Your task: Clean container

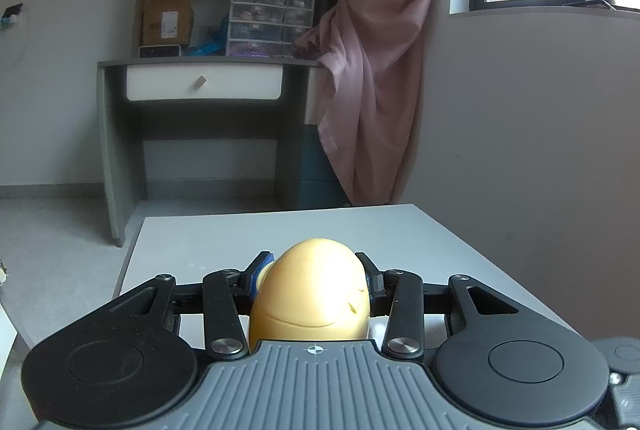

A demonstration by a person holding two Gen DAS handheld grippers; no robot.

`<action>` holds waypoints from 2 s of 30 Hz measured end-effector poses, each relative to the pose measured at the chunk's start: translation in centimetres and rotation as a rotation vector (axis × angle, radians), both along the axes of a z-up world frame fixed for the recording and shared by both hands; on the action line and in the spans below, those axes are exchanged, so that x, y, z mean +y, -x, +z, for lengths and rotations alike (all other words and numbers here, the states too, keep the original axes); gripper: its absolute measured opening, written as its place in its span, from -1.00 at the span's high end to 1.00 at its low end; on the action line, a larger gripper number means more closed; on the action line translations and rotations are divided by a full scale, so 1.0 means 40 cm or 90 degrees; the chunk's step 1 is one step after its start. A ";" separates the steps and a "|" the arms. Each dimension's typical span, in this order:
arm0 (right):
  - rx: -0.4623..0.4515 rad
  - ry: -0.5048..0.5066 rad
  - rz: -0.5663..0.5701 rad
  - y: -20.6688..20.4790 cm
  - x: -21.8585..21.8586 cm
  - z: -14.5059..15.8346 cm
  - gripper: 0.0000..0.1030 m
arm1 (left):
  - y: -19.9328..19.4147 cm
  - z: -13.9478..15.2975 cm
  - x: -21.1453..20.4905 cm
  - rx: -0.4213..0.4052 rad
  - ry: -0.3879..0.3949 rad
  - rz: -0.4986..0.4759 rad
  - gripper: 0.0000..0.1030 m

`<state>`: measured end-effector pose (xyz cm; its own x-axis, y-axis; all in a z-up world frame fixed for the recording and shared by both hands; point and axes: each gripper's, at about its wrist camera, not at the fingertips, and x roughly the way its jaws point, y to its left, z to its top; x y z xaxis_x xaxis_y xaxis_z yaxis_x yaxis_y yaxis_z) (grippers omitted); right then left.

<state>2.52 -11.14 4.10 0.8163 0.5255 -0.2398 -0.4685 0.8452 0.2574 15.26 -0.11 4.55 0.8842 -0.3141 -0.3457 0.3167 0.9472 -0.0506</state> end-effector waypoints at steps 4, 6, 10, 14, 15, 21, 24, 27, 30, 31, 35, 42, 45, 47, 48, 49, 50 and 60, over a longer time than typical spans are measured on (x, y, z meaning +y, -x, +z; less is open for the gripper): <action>0.005 -0.005 0.003 -0.012 -0.008 -0.004 0.82 | 0.002 0.000 0.003 -0.001 0.001 0.001 0.16; 0.017 -0.005 0.007 -0.018 -0.010 -0.016 0.82 | 0.002 0.000 0.003 -0.001 0.001 0.001 0.16; 0.042 -0.010 0.013 -0.022 -0.011 -0.045 0.82 | 0.009 -0.009 0.009 -0.003 -0.002 0.000 0.16; 0.057 -0.007 0.020 -0.023 -0.007 -0.059 0.82 | 0.005 -0.002 0.005 0.000 -0.005 -0.008 0.16; 0.056 -0.006 0.020 -0.021 -0.006 -0.058 0.82 | 0.004 -0.001 0.005 0.001 -0.005 -0.008 0.16; 0.018 -0.003 0.026 -0.001 -0.005 -0.019 0.82 | 0.001 0.002 0.008 0.003 -0.003 -0.010 0.16; 0.003 -0.005 0.035 0.003 -0.005 0.002 0.82 | -0.001 0.004 0.009 0.004 -0.004 -0.011 0.16; -0.008 0.000 0.034 0.002 -0.007 0.014 0.82 | -0.002 0.005 0.010 0.004 -0.005 -0.013 0.16; -0.004 -0.001 0.034 -0.006 -0.009 0.014 0.82 | -0.005 0.005 0.013 0.005 -0.004 -0.013 0.16; -0.002 -0.001 0.034 -0.007 -0.009 0.012 0.82 | -0.011 0.006 0.018 0.005 -0.004 -0.013 0.16; 0.014 -0.004 0.035 -0.013 -0.011 -0.003 0.82 | -0.012 0.006 0.022 0.005 -0.004 -0.013 0.16; 0.053 -0.003 0.036 -0.028 -0.011 -0.046 0.82 | -0.012 0.005 0.023 0.004 -0.007 -0.011 0.16; 0.067 0.001 0.035 -0.032 -0.009 -0.059 0.82 | -0.014 0.002 0.021 0.003 -0.009 -0.010 0.16; 0.072 0.005 0.034 -0.033 -0.007 -0.064 0.82 | -0.016 -0.002 0.017 0.003 -0.008 -0.010 0.16; 0.074 0.006 0.035 -0.034 -0.007 -0.065 0.82 | -0.017 -0.003 0.018 0.003 -0.008 -0.011 0.16; 0.076 0.007 0.034 -0.034 -0.007 -0.067 0.82 | -0.018 -0.003 0.017 0.003 -0.008 -0.011 0.16; 0.079 0.008 0.034 -0.034 -0.007 -0.069 0.82 | -0.019 -0.003 0.018 0.003 -0.007 -0.012 0.16; 0.068 0.013 0.029 -0.028 -0.010 -0.057 0.82 | -0.017 -0.004 0.018 0.003 -0.008 -0.013 0.16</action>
